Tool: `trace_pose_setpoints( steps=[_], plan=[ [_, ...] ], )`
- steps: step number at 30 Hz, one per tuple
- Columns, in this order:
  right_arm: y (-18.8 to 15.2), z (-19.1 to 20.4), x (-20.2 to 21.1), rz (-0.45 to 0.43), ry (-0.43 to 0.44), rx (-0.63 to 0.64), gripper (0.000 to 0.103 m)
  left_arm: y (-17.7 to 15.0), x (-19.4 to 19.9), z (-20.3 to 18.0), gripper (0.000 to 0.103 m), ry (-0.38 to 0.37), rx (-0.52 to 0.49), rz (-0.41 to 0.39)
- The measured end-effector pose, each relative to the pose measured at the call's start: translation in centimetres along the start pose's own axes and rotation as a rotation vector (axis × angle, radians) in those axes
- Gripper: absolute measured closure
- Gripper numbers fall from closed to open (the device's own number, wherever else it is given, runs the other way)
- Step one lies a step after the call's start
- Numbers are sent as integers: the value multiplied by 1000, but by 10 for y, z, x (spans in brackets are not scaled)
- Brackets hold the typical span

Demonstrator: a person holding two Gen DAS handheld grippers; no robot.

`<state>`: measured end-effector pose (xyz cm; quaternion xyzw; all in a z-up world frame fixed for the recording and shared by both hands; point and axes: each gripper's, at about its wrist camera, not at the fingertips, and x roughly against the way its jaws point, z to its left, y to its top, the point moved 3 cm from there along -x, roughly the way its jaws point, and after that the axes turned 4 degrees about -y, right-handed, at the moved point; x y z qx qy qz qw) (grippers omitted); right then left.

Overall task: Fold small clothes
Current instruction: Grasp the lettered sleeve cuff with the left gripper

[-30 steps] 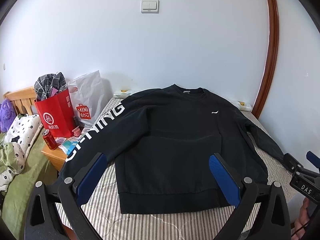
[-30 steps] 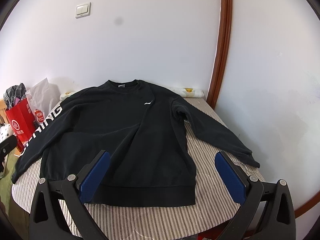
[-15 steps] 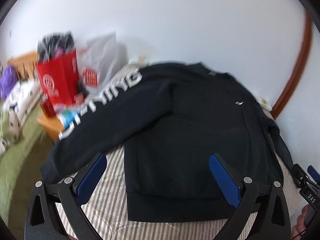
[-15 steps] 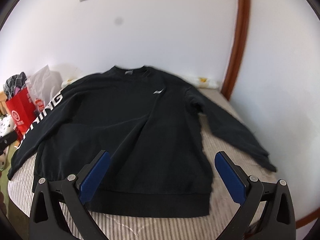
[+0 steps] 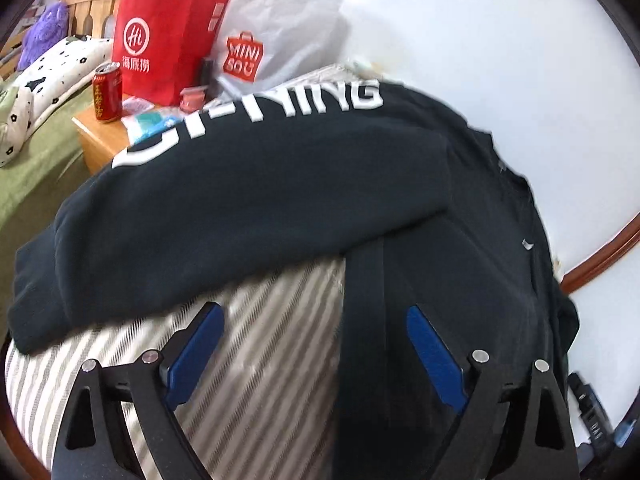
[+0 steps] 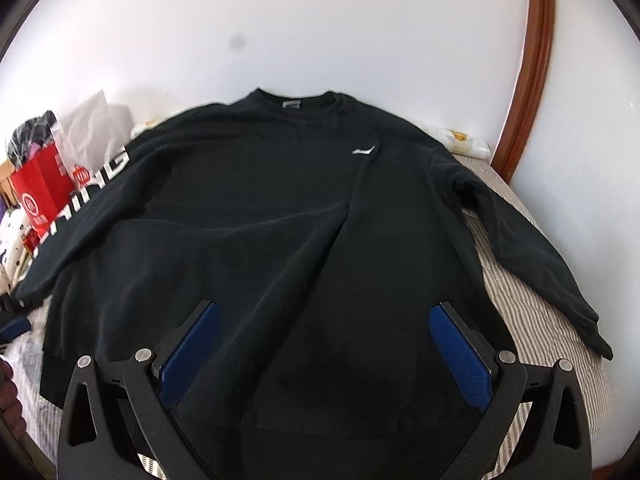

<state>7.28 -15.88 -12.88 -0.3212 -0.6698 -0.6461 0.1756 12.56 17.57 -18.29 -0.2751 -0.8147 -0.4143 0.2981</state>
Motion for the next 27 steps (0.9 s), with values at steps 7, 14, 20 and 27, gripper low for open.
trace_pose_setpoints(
  steps=[7, 14, 20, 27],
  plan=[
    [-1, -5, -12, 33, -31, 7, 1, 19, -15, 5, 13, -9, 40, -51],
    [4, -18, -15, 37, -53, -17, 1, 38, -31, 8, 52, 152, -3, -75],
    [1, -28, -27, 70, -72, -20, 1, 50, -40, 11, 96, 155, 30, -46],
    [2, -41, -35, 71, -56, -24, 1, 66, -13, -22, 98, 177, -47, -145]
  ],
)
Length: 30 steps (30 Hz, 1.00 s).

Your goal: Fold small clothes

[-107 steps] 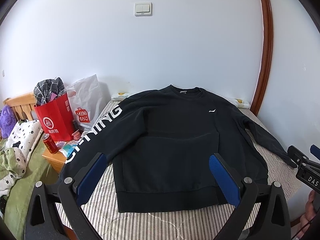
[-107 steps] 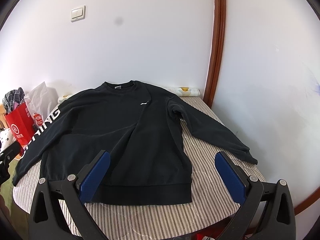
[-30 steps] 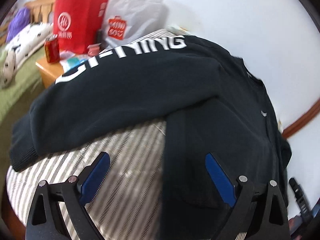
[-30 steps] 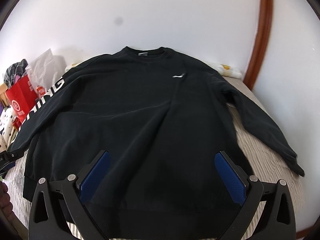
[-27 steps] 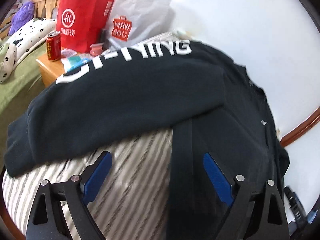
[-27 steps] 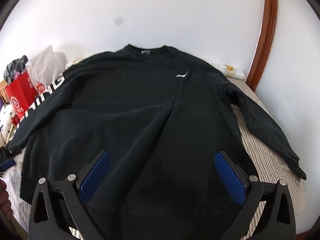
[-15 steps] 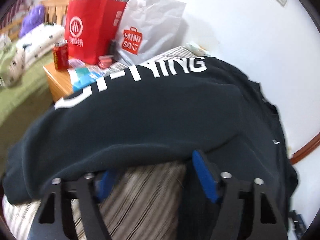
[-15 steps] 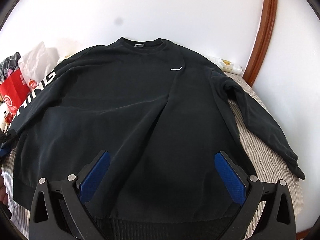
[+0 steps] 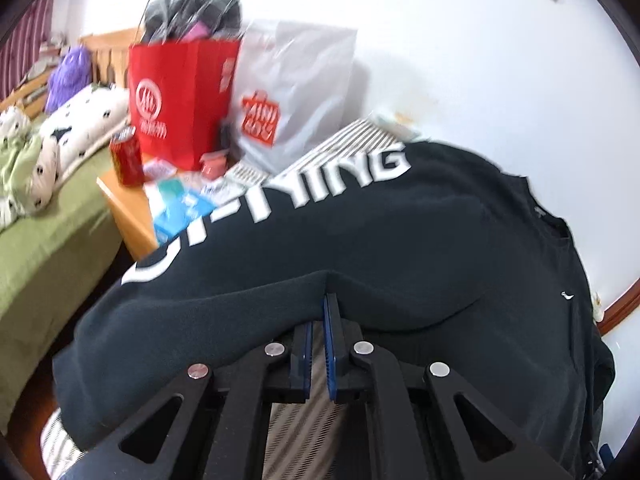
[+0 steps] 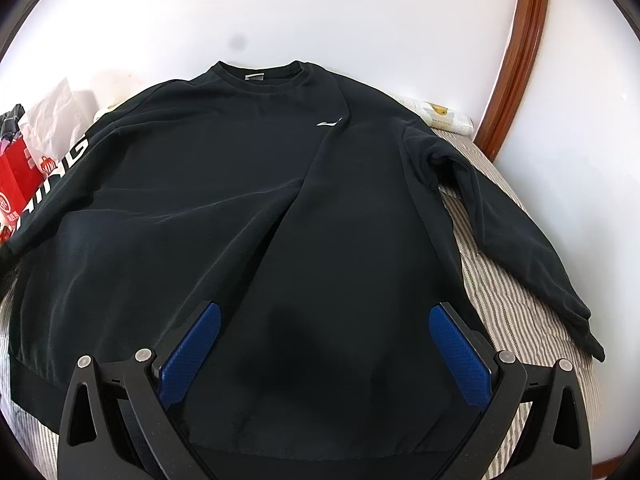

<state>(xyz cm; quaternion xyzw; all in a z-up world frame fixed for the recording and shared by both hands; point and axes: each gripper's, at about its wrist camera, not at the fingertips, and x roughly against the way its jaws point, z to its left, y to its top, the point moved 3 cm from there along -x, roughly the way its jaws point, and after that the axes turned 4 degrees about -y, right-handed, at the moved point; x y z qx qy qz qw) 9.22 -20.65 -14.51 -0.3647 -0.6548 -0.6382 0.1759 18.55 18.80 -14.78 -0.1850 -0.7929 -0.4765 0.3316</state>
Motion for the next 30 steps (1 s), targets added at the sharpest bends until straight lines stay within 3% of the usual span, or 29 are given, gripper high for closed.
trace_pose_setpoints(
  steps=[5, 13, 21, 30],
  plan=[
    [3, -11, -1, -6, 11, -13, 1, 23, 18, -44, 98, -60, -86, -54],
    [4, -55, 4, -21, -15, -77, 1, 30, 13, -165, 98, -211, -280, -53],
    [-10, -103, -3, 25, -87, -147, 1, -15, -36, -256, 98, -283, -462, 84],
    [-16, -121, -4, 34, -117, -157, 1, -53, -55, -274, 97, -299, -518, 237]
  ],
)
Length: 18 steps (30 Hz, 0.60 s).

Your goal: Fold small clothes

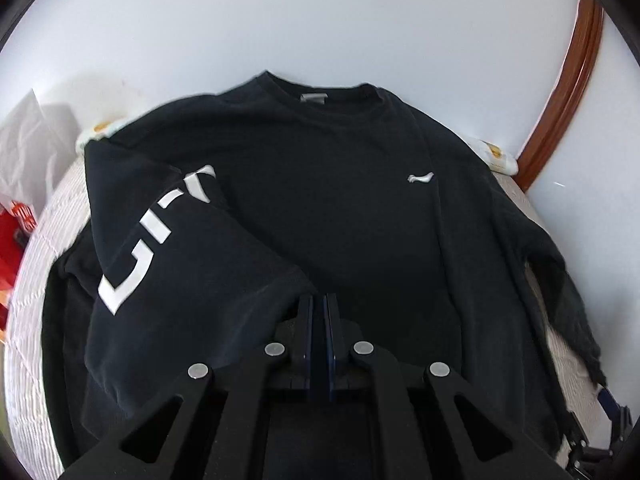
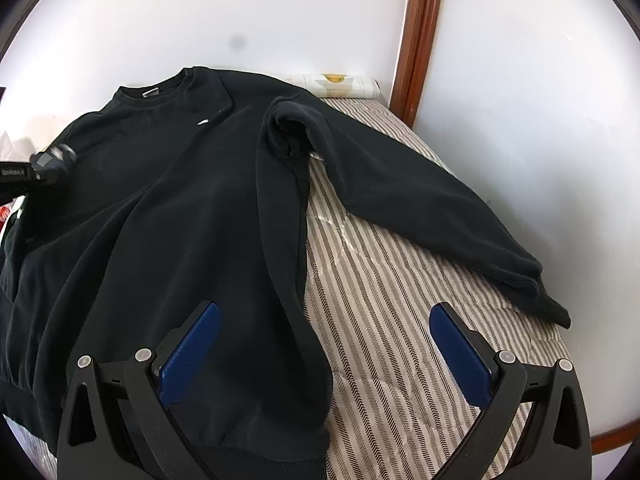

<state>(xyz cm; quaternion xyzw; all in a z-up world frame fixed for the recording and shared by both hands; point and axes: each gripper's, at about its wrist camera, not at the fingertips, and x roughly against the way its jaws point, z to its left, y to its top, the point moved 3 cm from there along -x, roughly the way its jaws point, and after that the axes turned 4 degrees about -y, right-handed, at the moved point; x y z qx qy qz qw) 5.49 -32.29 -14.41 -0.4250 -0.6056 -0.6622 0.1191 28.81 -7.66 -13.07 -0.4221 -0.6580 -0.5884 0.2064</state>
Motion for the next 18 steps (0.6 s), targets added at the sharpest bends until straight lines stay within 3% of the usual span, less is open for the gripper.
trace_pose_setpoints(
  steps=[5, 8, 9, 11, 13, 16, 18],
  plan=[
    [9, 20, 12, -47, 42, 33, 1, -17, 31, 11, 96, -64, 1, -8],
    [20, 42, 19, -78, 95, 54, 3, -28, 54, 30, 80, -60, 4, -30],
    [24, 52, 23, -98, 115, 70, 5, -34, 63, 41, 74, -52, 21, -40],
    [31, 75, 26, -112, 155, 117, 23, -43, 77, 63, 67, -32, 56, -52],
    [39, 101, 25, -103, 207, 157, 30, -56, 91, 92, 64, -5, 101, -64],
    [46, 145, 24, -91, 277, 213, 31, -73, 100, 130, 53, 50, 166, -71],
    [49, 179, 26, -88, 330, 264, 31, -91, 108, 154, 51, 62, 198, -62]
  ],
)
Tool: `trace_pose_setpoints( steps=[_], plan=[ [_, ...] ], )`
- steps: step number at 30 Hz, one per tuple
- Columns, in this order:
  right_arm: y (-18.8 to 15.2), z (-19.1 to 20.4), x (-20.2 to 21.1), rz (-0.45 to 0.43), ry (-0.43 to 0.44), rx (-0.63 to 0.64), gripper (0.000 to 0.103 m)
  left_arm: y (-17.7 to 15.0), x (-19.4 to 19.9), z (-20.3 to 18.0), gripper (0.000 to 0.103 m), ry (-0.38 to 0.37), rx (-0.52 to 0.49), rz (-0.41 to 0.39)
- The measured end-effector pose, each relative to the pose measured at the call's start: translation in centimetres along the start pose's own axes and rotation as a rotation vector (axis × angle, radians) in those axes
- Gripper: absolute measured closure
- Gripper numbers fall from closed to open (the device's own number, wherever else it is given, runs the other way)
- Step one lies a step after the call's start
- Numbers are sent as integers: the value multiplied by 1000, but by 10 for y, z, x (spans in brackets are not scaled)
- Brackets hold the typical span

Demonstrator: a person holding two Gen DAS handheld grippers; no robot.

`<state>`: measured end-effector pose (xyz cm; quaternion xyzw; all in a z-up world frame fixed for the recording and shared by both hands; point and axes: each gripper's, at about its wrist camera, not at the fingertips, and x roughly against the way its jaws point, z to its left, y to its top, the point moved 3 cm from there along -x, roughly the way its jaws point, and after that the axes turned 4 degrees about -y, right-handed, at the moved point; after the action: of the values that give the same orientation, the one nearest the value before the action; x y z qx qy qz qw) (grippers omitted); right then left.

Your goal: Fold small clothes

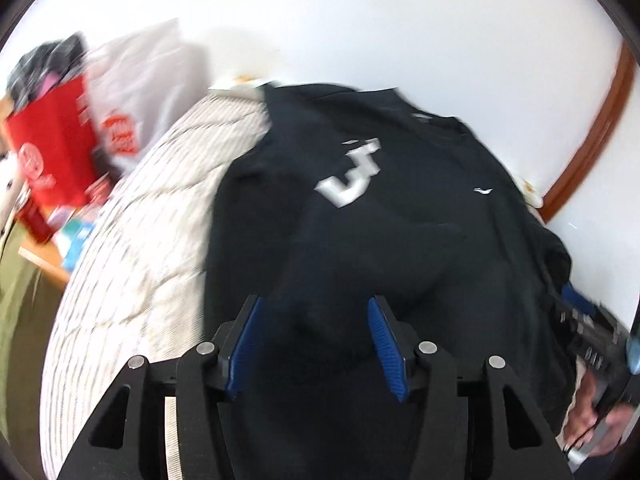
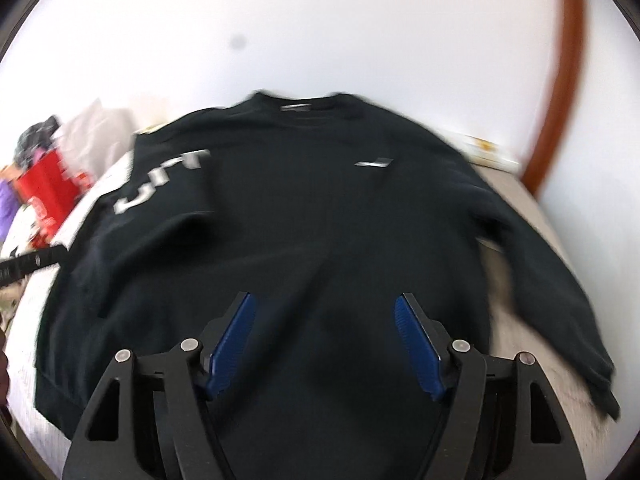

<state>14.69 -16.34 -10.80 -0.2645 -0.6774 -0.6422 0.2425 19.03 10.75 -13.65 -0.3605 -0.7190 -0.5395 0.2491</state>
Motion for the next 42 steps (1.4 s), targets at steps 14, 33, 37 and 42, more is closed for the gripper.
trace_pose_setpoints(
  steps=[14, 33, 37, 42],
  plan=[
    [5, 162, -22, -14, 166, 377, 29, -39, -7, 59, 50, -100, 74, 53],
    [90, 90, -26, -163, 268, 110, 97, -39, -28, 44, 49, -64, 21, 65],
    [105, 11, -38, -165, 164, -49, 97, -37, -30, 42, 49, -40, 10, 72],
    [96, -61, -65, -108, 105, -209, 100, -36, -31, 40, 49, -25, 4, 75]
  ],
)
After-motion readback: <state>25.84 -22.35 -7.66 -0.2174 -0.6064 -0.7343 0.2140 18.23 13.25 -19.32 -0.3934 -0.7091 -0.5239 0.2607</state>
